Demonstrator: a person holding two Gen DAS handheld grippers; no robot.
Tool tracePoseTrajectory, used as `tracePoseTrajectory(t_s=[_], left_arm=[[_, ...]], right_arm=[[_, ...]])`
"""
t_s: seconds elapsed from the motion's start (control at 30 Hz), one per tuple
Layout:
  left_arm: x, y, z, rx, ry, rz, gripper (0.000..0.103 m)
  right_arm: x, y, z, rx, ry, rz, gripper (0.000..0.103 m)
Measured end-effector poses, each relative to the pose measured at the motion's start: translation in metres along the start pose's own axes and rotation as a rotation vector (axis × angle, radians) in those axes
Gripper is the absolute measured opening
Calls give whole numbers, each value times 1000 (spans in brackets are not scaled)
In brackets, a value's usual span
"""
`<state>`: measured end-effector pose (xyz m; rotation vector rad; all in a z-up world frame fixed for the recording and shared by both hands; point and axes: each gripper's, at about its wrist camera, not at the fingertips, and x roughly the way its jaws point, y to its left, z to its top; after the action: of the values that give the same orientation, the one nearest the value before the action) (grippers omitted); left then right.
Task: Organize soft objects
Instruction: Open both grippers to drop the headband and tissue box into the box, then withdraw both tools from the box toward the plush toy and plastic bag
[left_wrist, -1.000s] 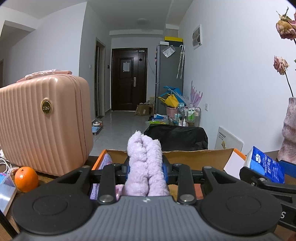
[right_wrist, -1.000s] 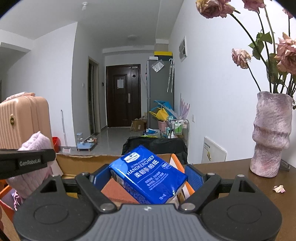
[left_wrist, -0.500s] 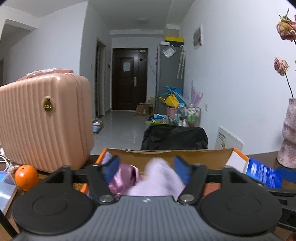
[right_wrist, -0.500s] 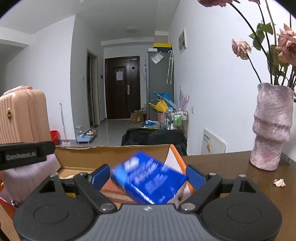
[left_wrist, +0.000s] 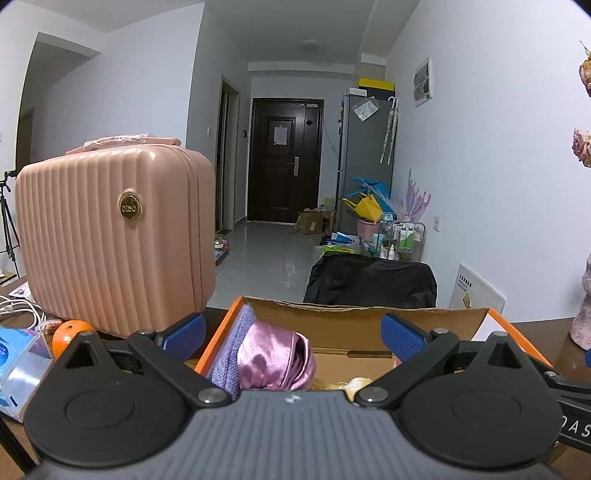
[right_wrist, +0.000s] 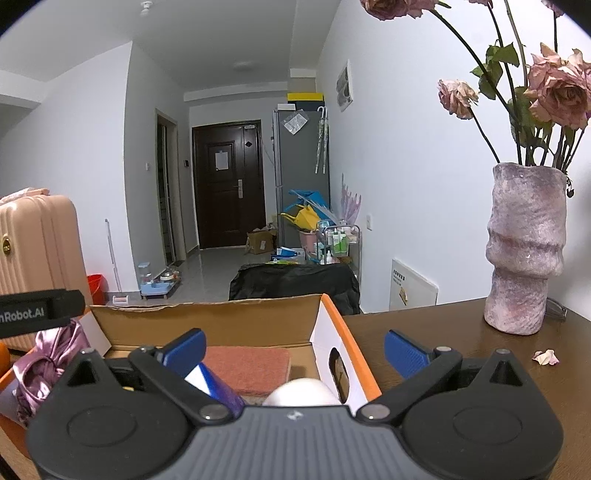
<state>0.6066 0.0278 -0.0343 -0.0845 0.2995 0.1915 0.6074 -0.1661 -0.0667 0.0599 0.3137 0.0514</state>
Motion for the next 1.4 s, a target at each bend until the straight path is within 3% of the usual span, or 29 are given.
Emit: tracePoseTrajectory(t_s=[0.67, 1.4], left_arm=[[-43, 14, -7, 17, -24, 21, 103], [-103, 21, -33, 43, 8, 12, 103]], right_arm=[[-44, -3, 1, -13, -52, 15, 103], [-112, -18, -19, -65, -68, 47, 103]])
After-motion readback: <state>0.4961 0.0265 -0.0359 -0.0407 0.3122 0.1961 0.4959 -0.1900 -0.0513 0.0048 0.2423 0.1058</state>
